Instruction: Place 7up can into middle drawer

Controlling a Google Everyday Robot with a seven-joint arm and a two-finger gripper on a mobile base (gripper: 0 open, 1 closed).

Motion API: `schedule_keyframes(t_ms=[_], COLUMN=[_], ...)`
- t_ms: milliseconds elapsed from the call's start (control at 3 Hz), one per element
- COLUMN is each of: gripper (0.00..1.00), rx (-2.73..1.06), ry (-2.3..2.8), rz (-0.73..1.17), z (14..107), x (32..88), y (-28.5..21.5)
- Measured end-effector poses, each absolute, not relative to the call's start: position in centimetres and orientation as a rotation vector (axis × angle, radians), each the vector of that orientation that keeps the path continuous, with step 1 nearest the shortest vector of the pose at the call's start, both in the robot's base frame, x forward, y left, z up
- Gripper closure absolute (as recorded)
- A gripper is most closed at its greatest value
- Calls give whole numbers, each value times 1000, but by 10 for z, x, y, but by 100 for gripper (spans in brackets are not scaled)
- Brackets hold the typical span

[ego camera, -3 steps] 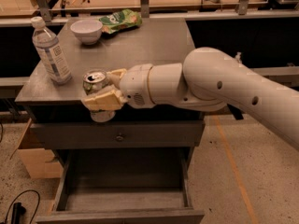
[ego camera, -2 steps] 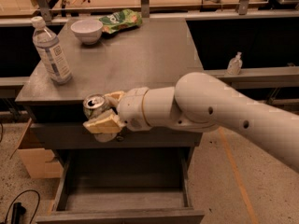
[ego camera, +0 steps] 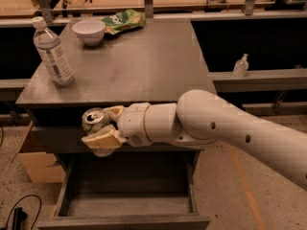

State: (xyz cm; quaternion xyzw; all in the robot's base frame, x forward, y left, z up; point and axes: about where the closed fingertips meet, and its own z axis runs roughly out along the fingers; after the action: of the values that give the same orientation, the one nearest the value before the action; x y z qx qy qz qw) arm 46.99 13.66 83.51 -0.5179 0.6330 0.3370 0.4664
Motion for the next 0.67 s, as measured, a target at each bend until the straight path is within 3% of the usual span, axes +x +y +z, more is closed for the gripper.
schedule_keyframes(t_ms=[667], gripper=[100], rx=[-1356], ry=[1319], rz=[972], z=[761], x=[437], y=[192])
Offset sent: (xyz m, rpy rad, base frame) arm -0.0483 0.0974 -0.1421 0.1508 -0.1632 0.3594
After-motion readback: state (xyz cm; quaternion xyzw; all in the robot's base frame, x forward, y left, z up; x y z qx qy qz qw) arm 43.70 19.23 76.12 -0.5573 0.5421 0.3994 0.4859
